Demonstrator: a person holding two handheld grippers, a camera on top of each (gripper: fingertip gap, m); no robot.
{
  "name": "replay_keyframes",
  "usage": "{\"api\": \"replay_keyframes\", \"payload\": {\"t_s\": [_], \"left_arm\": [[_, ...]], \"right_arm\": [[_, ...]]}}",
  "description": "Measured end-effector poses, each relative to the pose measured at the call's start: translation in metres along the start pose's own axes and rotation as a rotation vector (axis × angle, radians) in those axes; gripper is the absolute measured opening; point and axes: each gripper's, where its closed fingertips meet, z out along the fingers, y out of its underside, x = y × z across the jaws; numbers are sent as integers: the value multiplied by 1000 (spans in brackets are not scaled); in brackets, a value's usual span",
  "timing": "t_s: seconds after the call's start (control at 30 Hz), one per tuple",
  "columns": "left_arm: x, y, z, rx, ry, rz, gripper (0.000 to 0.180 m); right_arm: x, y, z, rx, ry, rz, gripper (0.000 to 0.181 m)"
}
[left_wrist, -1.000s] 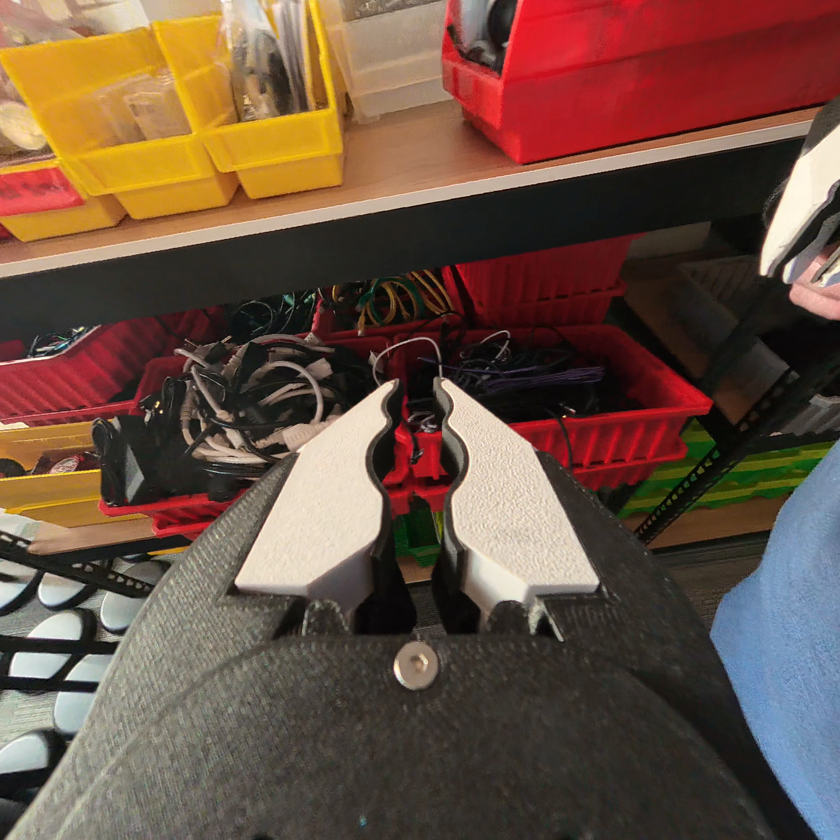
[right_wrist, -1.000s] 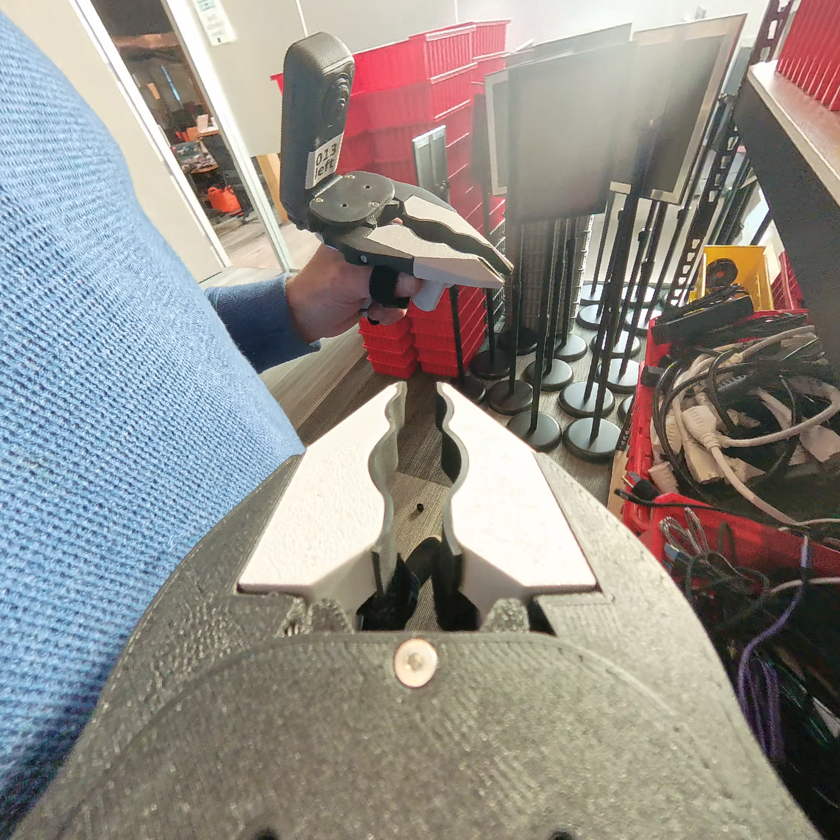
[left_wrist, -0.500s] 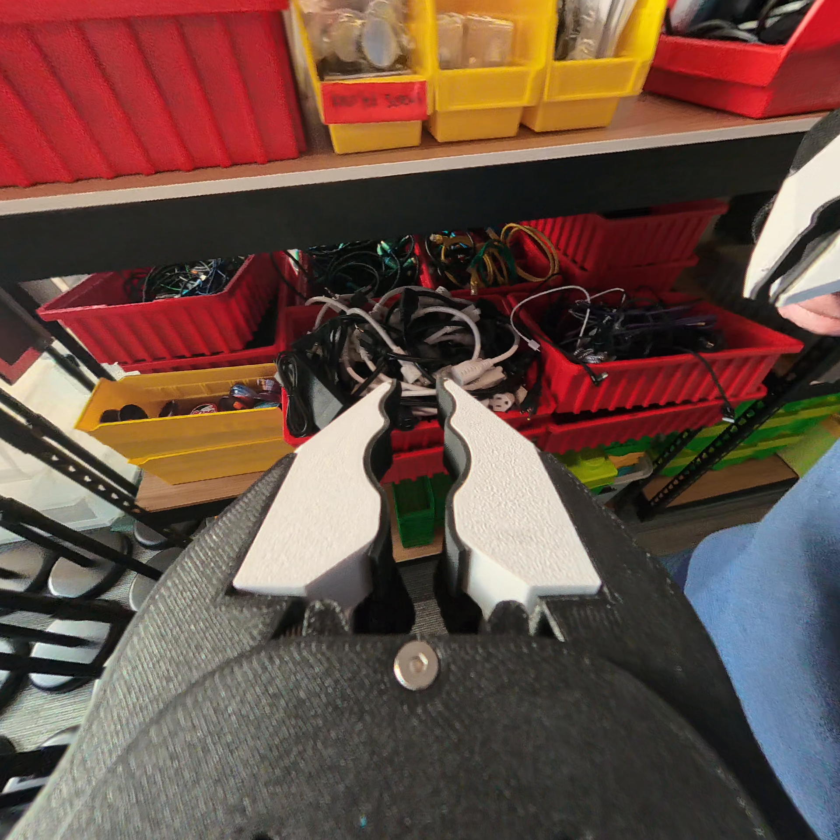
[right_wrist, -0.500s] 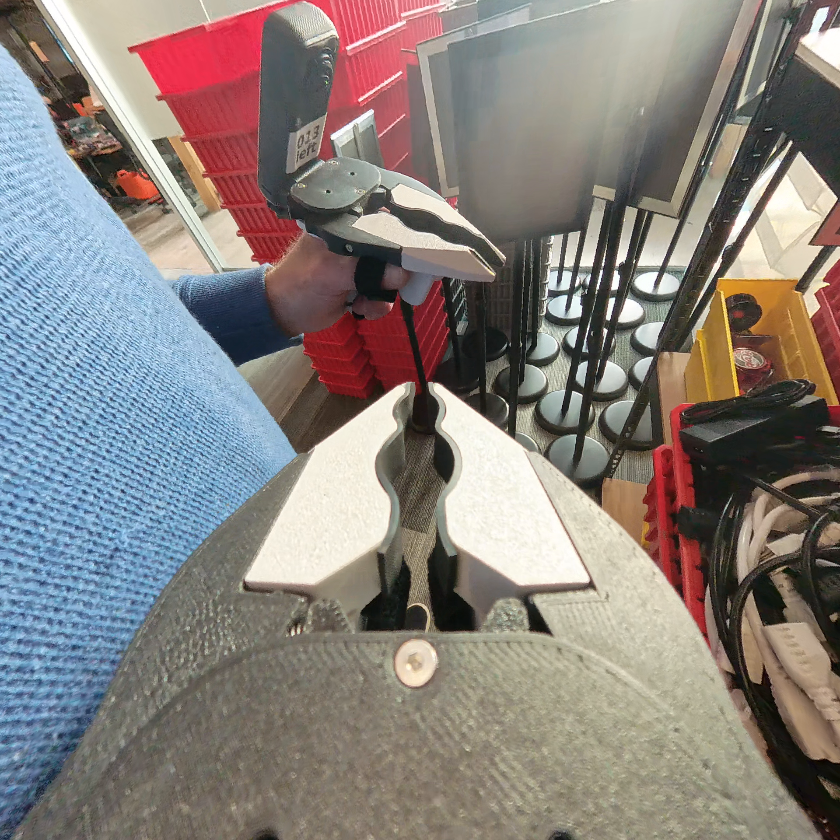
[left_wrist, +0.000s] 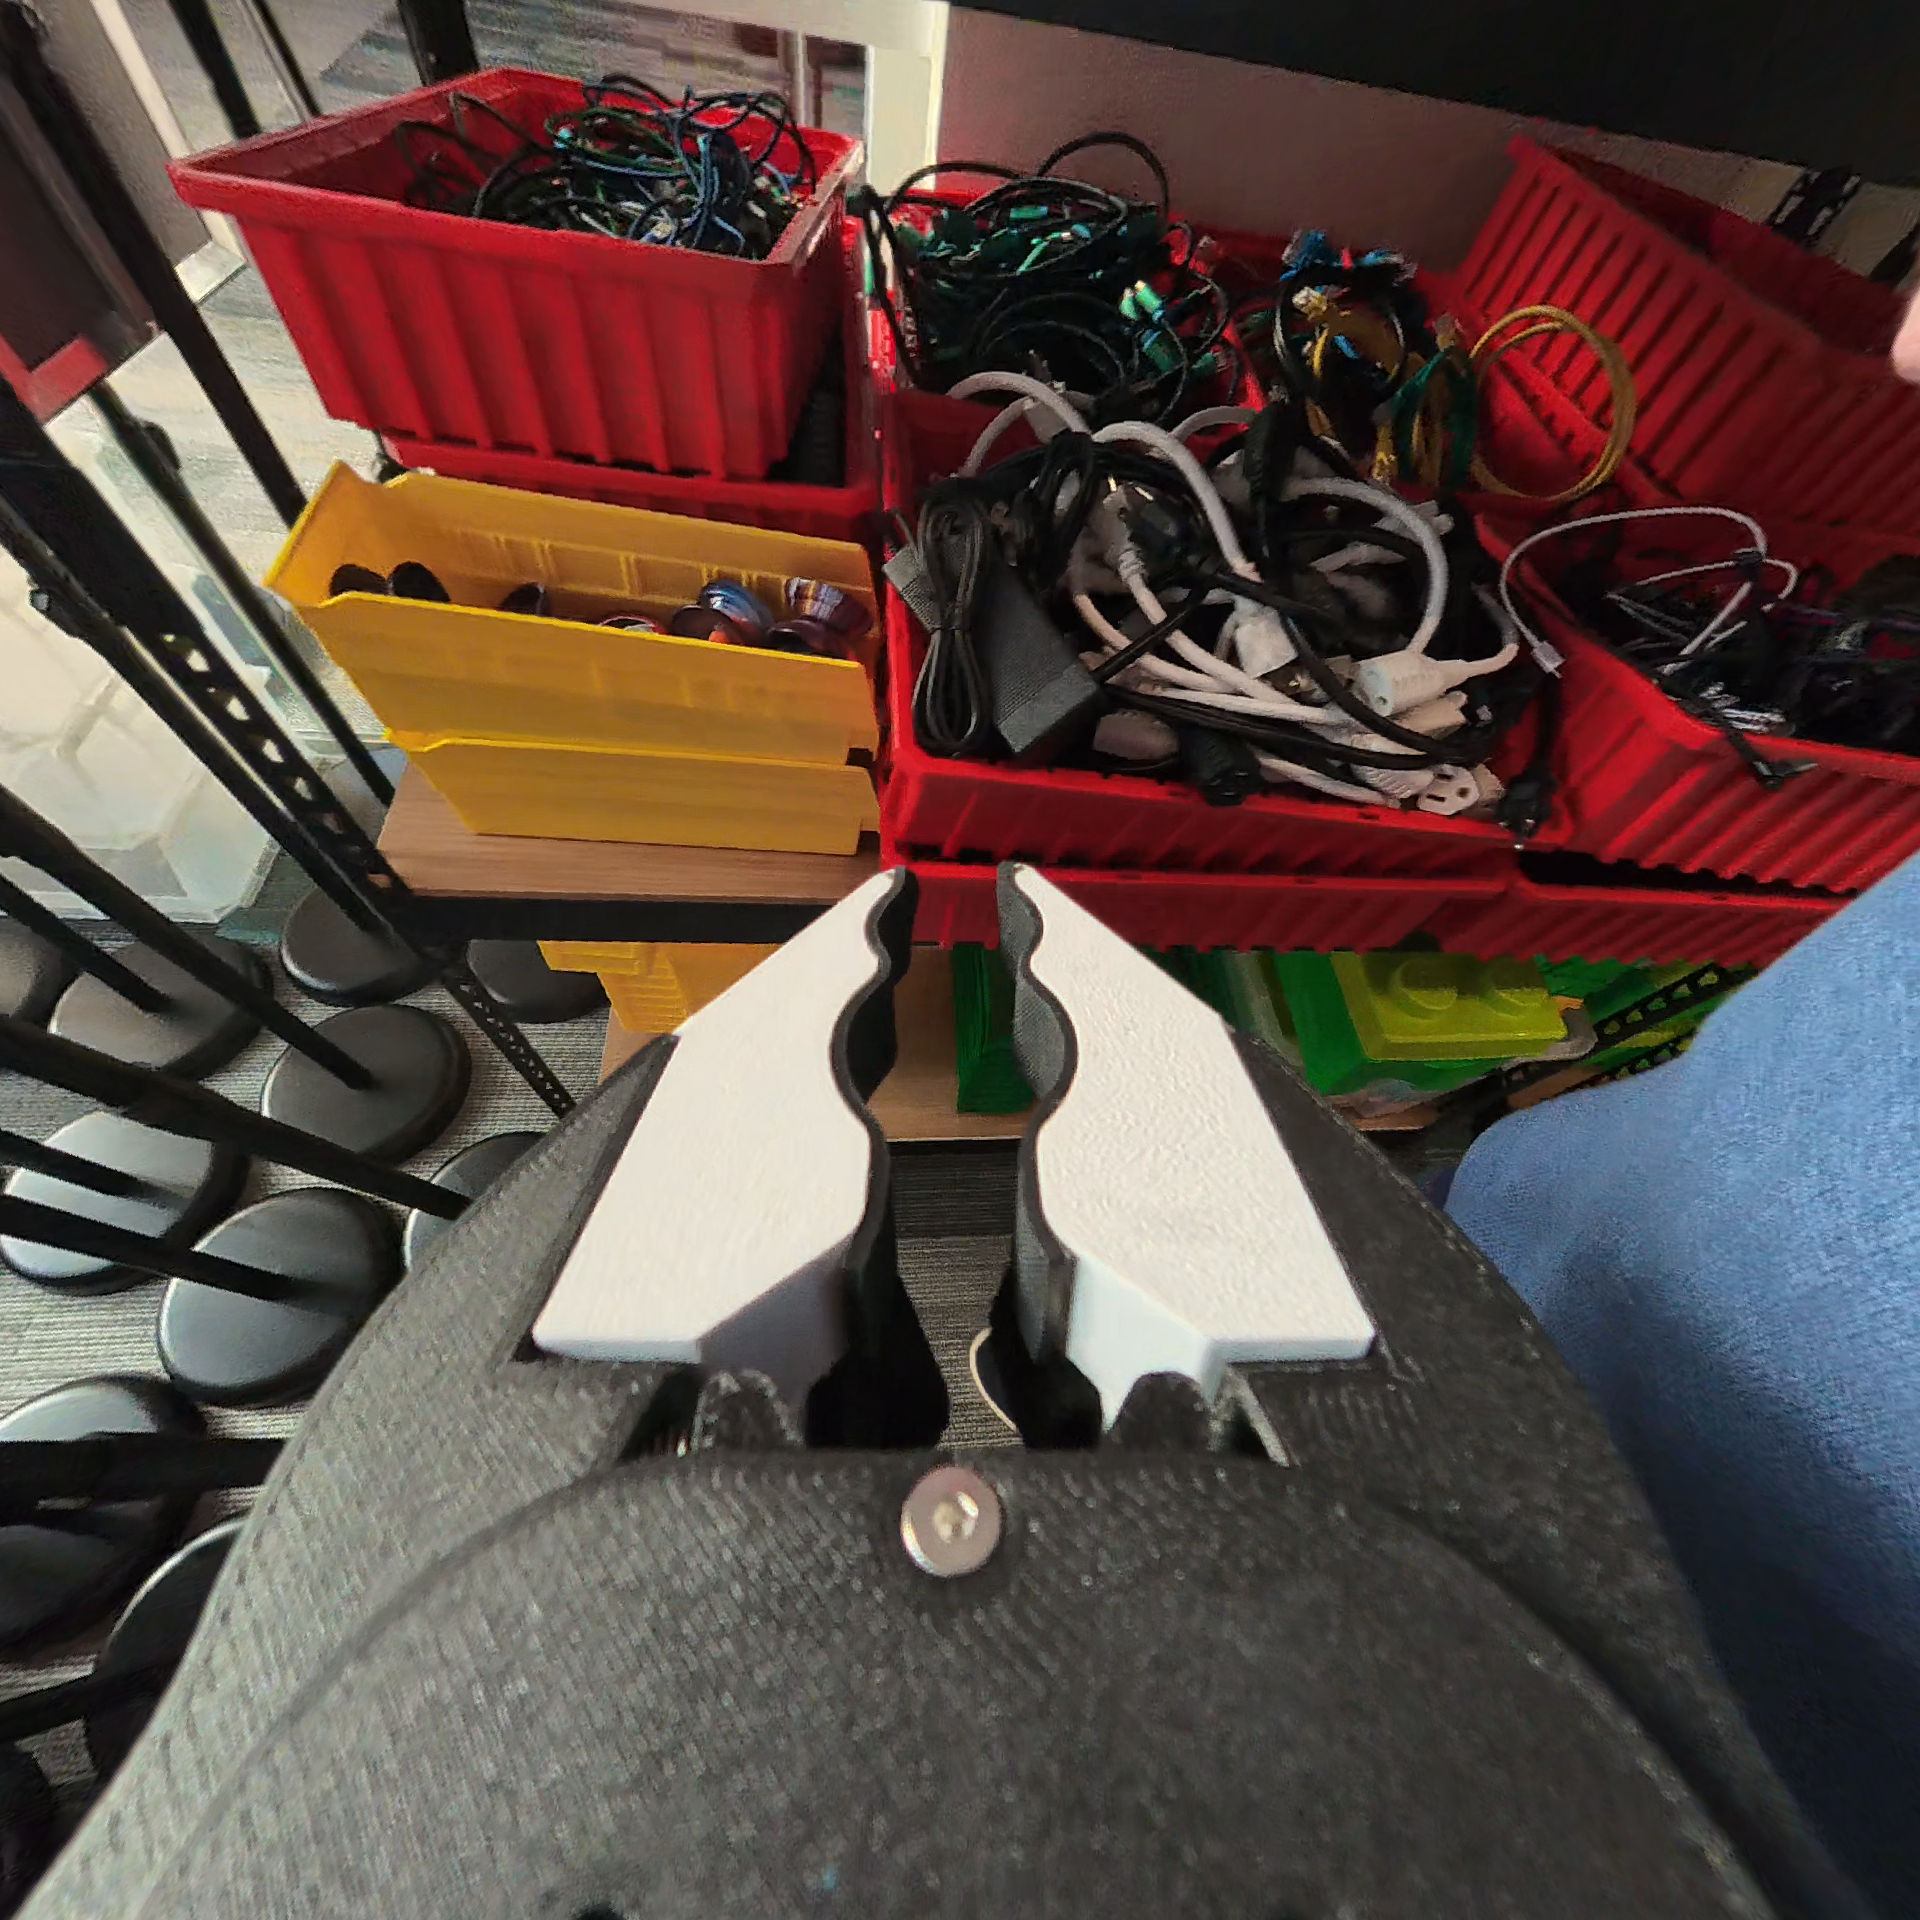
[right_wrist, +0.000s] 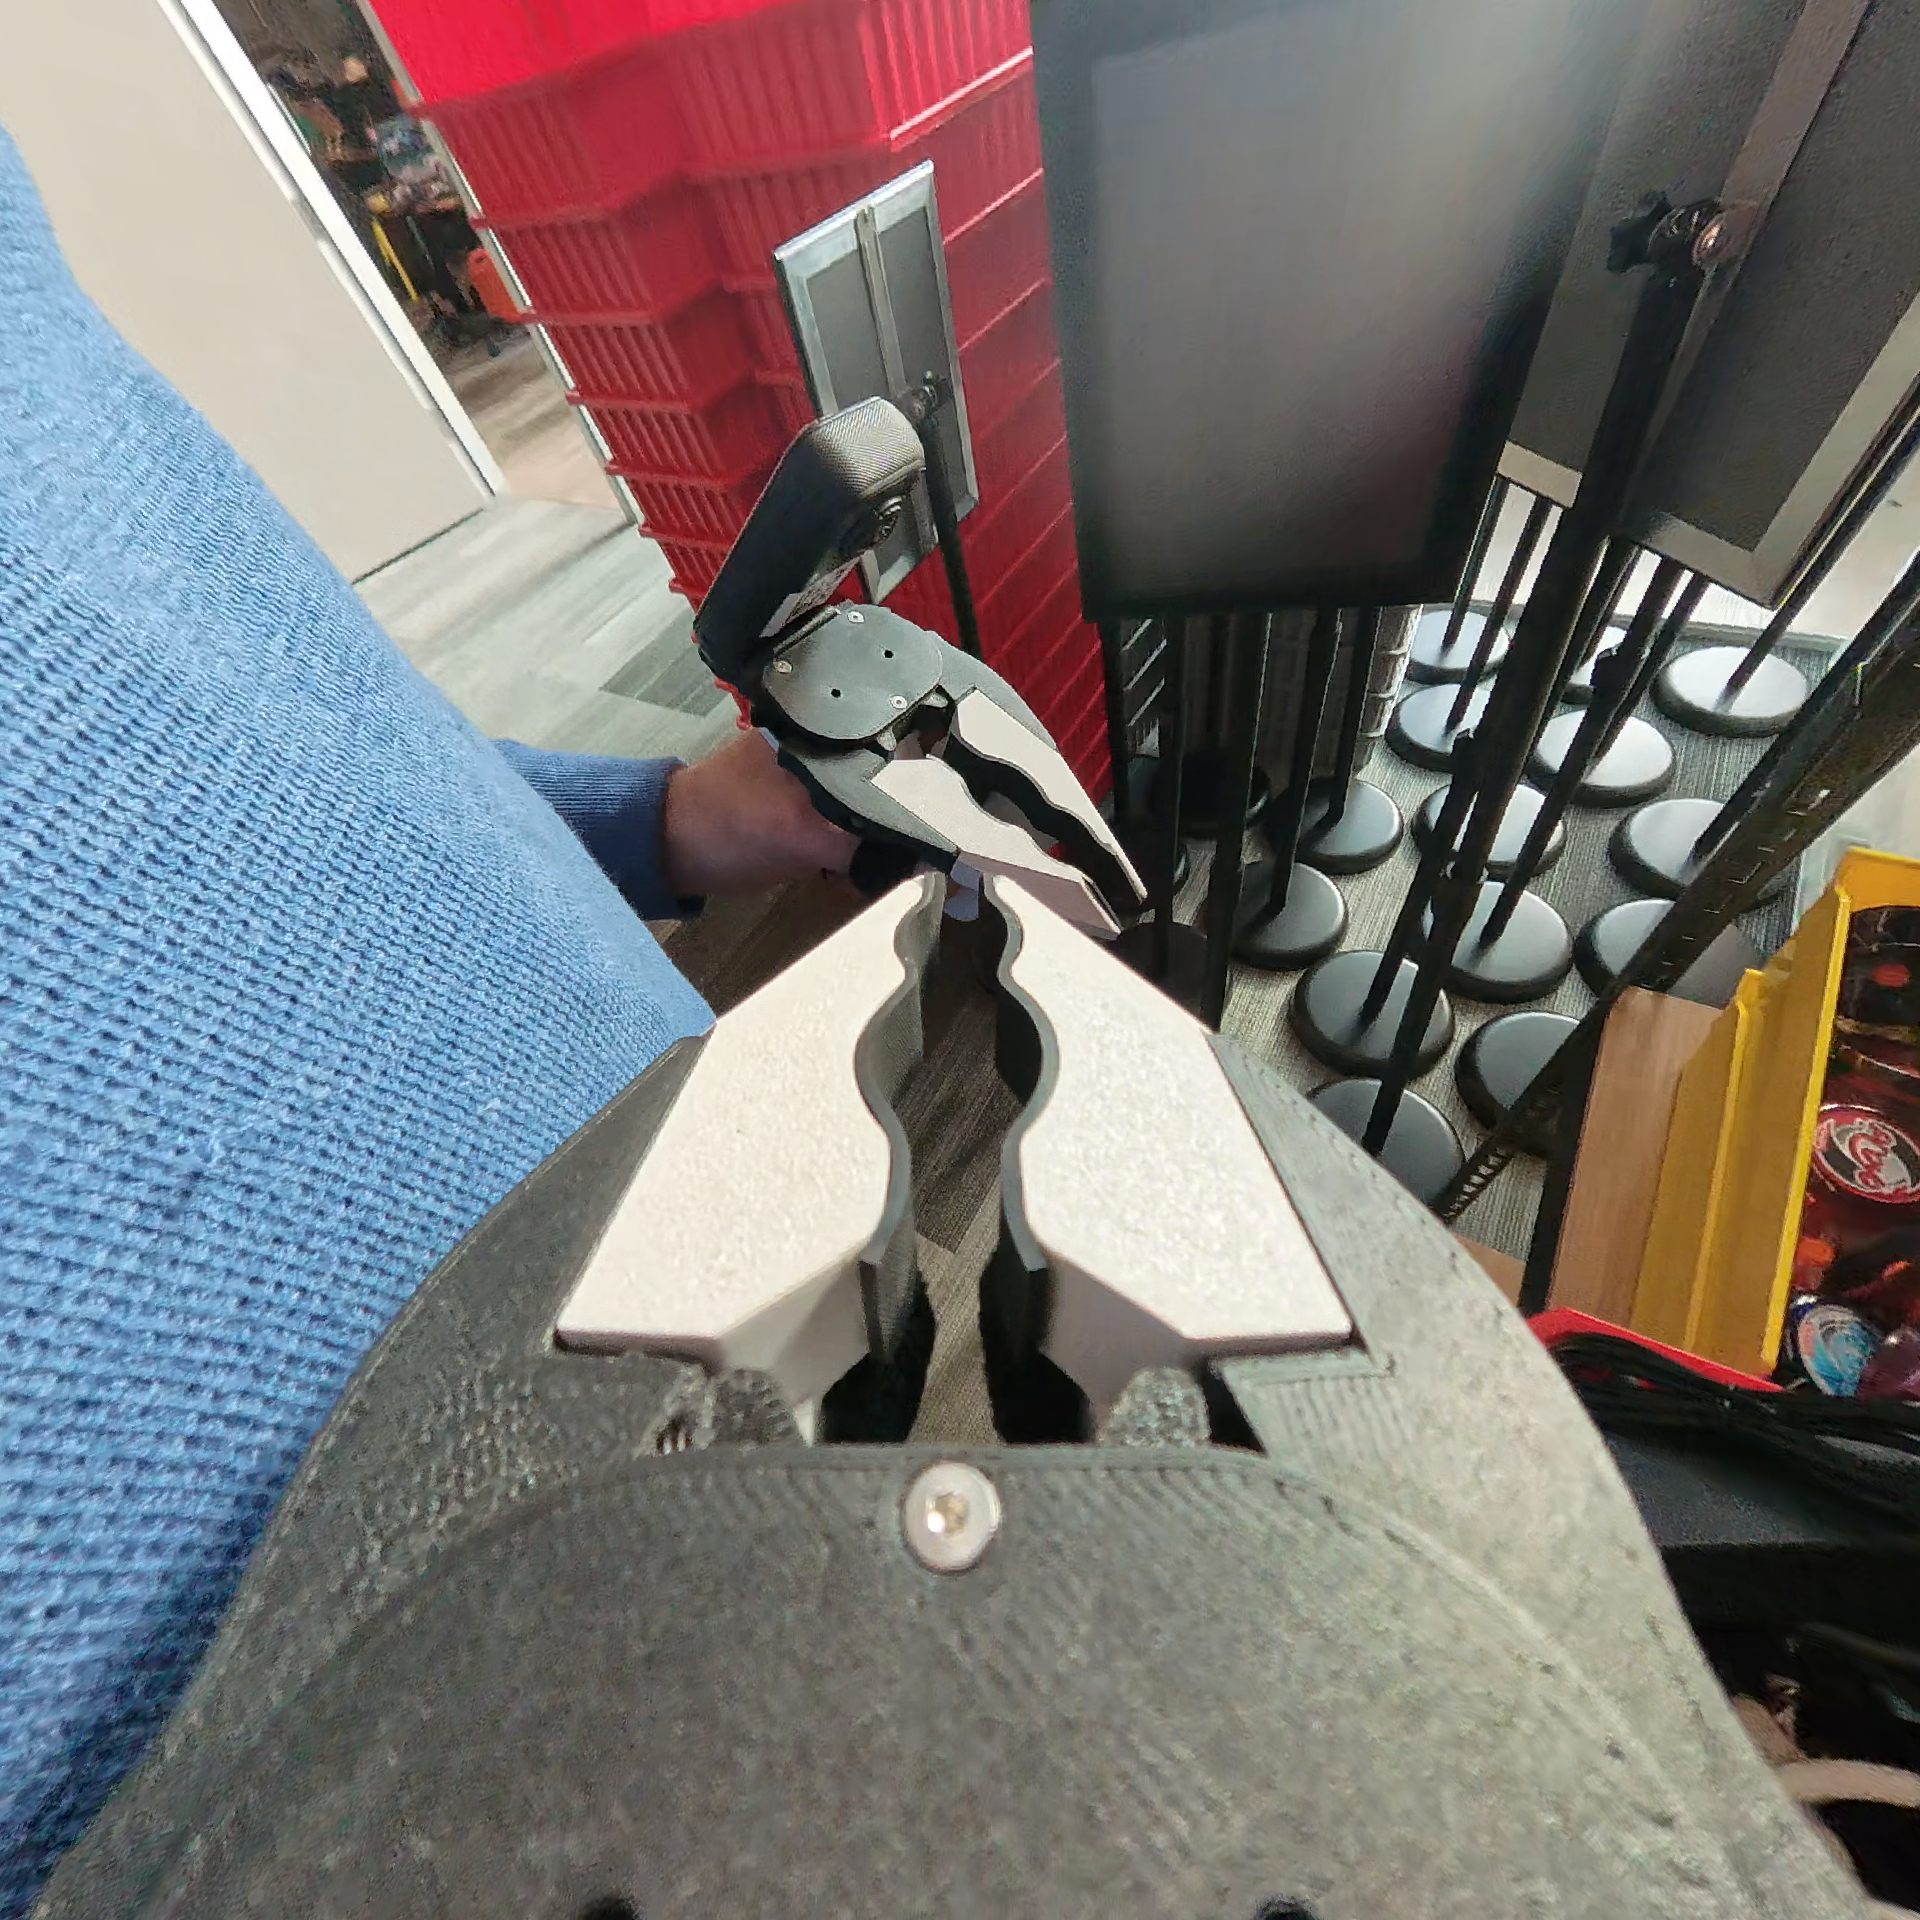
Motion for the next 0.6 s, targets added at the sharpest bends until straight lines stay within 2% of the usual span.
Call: {"api": "replay_keyframes", "payload": {"t_s": [0.1, 0.27, 0.43, 0.6], "left_arm": [[-32, 16, 14, -14, 2, -45, 15], [-67, 53, 44, -54, 119, -88, 15], [-96, 96, 64, -112, 265, -149, 17], [-102, 132, 59, -175, 389, -123, 17]], "right_arm": [[18, -7, 16, -27, 0, 16, 6], [38, 1, 48, -78, 65, 97, 9], [45, 10, 82, -55, 195, 283, 15], [16, 19, 118, -51, 231, 386, 18]]}}
